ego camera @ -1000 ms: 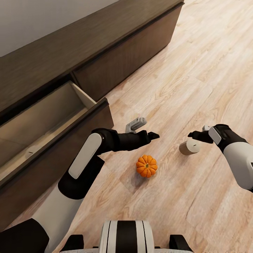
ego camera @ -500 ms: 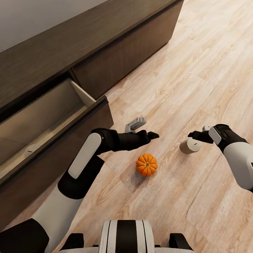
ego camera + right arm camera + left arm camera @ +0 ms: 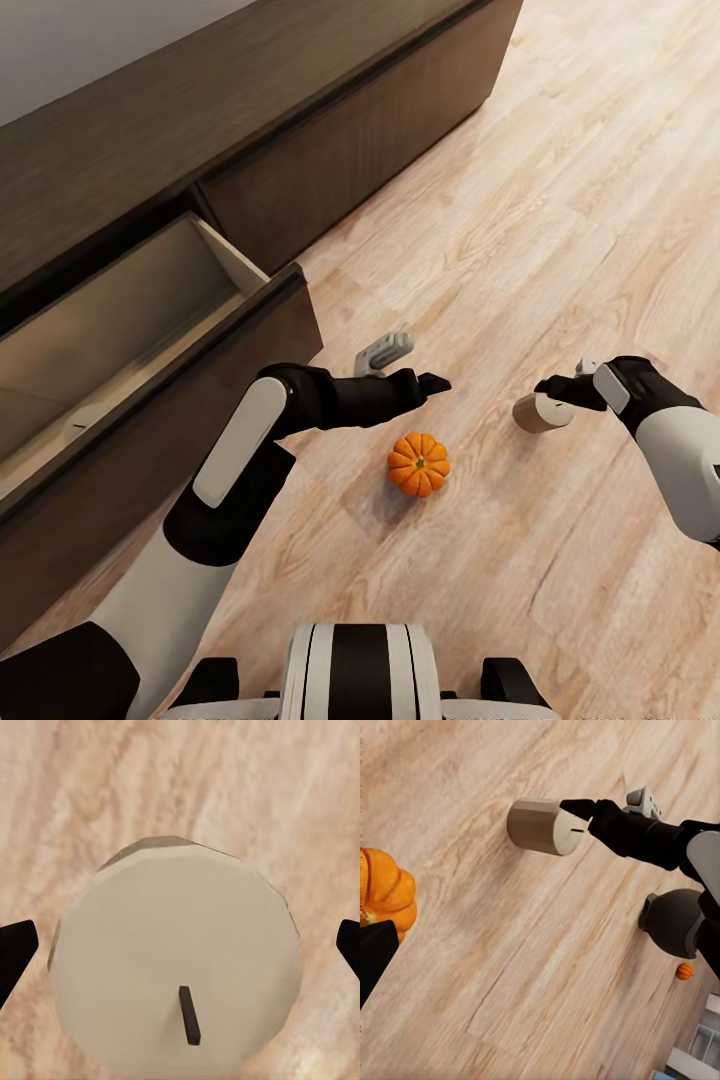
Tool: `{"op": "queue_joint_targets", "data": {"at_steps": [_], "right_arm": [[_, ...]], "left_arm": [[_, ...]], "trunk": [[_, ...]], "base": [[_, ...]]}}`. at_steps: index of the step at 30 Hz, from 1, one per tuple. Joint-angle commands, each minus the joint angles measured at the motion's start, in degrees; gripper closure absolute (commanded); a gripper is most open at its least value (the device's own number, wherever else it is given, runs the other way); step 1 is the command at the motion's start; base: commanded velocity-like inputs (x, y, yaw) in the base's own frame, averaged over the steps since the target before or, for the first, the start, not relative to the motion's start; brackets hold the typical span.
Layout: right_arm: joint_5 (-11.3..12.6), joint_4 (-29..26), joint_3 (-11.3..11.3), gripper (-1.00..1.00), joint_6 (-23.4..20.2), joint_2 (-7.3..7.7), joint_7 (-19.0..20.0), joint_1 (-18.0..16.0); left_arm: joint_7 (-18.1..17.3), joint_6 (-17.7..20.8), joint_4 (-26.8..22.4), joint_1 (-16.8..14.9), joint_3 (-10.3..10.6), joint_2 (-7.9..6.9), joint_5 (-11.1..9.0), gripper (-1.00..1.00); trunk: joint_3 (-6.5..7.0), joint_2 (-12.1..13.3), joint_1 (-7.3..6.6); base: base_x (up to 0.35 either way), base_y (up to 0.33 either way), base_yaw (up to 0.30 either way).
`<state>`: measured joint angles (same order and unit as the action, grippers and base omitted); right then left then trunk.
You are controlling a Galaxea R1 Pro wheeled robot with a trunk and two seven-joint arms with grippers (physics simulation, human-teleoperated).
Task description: Place each of the two pumpkins and all three candles from the living room inside a cabinet in the living room (use any cabinet), then make sure every cabinet is closed, and position the cauldron so it is next to a table in the living room.
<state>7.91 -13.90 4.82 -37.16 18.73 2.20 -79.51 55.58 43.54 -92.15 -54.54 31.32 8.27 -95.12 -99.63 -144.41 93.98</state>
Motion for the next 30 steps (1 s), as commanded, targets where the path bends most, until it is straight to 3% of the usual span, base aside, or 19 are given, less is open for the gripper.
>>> {"op": "queue_joint_targets", "data": {"at_steps": [1,7,11,12,21,25,30], "right_arm": [[0.0,-0.1,0.4,-1.0,-0.3,-0.01,0.1,0.0],[0.0,-0.1,0.4,-1.0,-0.3,0.0,0.1,0.1],[0.0,-0.1,0.4,-1.0,-0.3,-0.01,0.1,0.2],[0.0,-0.1,0.4,1.0,-0.3,-0.01,0.1,0.2],[0.1,-0.1,0.5,1.0,-0.3,0.21,0.2,0.2],[0.2,-0.2,0.5,1.0,-0.3,0.31,0.2,0.2],[0.2,-0.2,0.6,1.0,-0.4,0.34,0.2,0.2]], "left_arm": [[0.6,0.1,0.0,0.0,0.0,0.02,-0.5,-1.0],[0.6,0.1,0.0,0.0,0.0,-0.01,-0.5,-1.0],[0.6,0.1,0.0,0.0,0.0,-0.01,-0.5,-1.0],[0.6,0.1,0.0,0.0,0.0,-0.01,-0.5,-1.0],[0.6,0.1,0.0,0.0,-0.2,-0.03,-0.5,-1.0],[0.6,0.1,0.0,1.7,-0.4,-0.26,-0.2,-1.0],[0.6,0.1,0.0,2.7,-0.5,-0.4,0.3,-1.0]], "trunk": [[-0.26,0.0,0.01],[-1.59,-0.1,0.17],[-1.59,-0.1,0.17],[-1.59,-0.1,0.17],[-1.59,-0.1,0.17],[-1.59,-0.1,0.17],[-0.48,0.0,0.04]], "base": [[0.0,0.0,0.0],[0.0,0.0,0.0],[0.0,0.0,0.0],[0.0,0.0,0.0],[0.0,0.0,0.0],[0.0,0.0,0.0],[0.0,0.0,0.0]]}}
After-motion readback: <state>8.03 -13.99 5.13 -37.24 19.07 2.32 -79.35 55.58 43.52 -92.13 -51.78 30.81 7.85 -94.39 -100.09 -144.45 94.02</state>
